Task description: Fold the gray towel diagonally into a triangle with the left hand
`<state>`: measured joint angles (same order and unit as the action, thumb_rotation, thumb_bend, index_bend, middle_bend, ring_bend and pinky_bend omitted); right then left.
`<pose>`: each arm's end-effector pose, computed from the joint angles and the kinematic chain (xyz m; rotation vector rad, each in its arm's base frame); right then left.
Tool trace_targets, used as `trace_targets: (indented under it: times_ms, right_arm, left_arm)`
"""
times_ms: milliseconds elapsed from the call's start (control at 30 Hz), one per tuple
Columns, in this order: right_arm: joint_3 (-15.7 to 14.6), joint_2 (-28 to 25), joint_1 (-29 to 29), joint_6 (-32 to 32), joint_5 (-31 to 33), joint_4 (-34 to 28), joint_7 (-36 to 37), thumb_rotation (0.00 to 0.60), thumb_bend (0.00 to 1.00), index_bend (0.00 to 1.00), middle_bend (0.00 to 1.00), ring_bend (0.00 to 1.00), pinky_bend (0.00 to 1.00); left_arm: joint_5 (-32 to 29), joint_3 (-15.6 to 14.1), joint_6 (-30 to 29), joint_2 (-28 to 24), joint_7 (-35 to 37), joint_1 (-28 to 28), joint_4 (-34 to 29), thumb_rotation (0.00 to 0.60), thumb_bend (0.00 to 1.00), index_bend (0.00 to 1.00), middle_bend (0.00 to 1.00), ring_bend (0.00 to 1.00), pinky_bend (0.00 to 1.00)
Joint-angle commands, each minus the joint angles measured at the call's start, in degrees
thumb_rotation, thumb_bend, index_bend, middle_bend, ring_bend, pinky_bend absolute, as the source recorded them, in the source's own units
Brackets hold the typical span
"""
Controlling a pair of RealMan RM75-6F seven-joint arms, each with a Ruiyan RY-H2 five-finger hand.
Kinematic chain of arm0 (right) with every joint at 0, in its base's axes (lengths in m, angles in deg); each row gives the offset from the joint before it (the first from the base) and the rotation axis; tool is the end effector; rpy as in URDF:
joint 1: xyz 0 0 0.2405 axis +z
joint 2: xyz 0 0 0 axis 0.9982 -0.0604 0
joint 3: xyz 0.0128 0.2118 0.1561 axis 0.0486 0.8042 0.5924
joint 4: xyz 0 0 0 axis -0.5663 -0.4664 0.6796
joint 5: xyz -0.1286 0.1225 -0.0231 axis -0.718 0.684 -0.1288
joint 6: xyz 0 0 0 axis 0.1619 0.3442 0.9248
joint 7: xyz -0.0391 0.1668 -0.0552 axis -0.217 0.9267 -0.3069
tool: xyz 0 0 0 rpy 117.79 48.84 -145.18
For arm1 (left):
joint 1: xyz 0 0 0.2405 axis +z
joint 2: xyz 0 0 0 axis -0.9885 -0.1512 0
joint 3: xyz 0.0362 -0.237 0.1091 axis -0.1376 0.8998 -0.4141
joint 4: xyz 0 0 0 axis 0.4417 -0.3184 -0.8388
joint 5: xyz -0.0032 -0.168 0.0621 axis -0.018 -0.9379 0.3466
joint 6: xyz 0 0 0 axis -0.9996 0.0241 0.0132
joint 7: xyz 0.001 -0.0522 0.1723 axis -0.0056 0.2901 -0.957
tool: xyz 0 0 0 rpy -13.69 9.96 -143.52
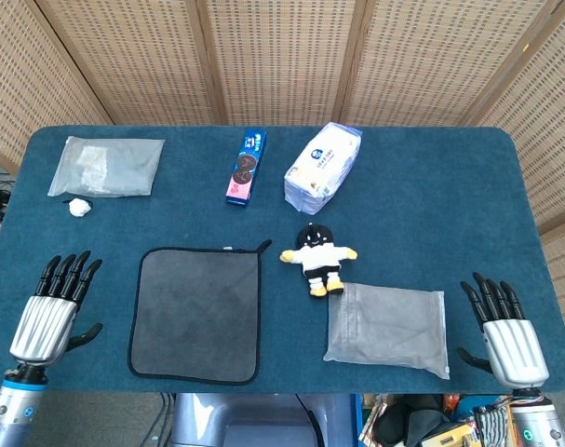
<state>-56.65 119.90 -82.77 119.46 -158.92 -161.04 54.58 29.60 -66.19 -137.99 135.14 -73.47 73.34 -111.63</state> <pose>-0.2799 -0.2011 0.1631 1.4963 -0.8312 0.8680 -0.2407 0.2178 0.1418 -1.5711 -0.7133 -0.8989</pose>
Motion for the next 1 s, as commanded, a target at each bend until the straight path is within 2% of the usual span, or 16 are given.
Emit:
trace_targets:
  times_ms: [33,367,700,867,1000]
  right_arm:
    - [0.08,0.02,0.03,-0.09,0.17,0.1,0.1,0.6,0.0,0.0,0.0,0.0,0.0]
    - [-0.02,0.07,-0.01,-0.03,0.0,0.26,0.25,0.6,0.0,0.0,0.0,0.0,0.0]
    - [0.21,-0.08,-0.05,0.01,0.46,0.24,0.58,0.6,0.0,0.0,0.0,0.0,0.0]
    - [0.25,-0.15,-0.14,0.13,0.55,0.13,0.66,0.6,0.0,0.0,0.0,0.0,0.0]
    - [0.32,-0.2,-0.17,0.26,0.56,0.09,0.84,0.6,0.0,0.0,0.0,0.0,0.0]
  left_arm:
    - [0.16,-0.05,-0.07,0.02,0.06,0.02,-0.05,0.6,0.16,0.0,0.0,0.0,0.0]
    - [2.0,-1.04,-0.15,0.0,0.86,0.1,-0.3,0.6,0.16,0.0,0.0,0.0,0.0]
    - [5.88,-3.56,-0.91,0.36,7.22,0.53,5.19,0.6,0.17,0.0,0.0,0.0,0.0]
    - [8.68,-5.47,-0.38,-1.42,10.84,0.06,8.32,0.6,0.17,0.14,0.0,0.0,0.0]
    - [10.09,-6.46,0.25,-2.35,10.98,-0.23,10.71,0.6,0.17,0.23,0.0,0.0,0.0]
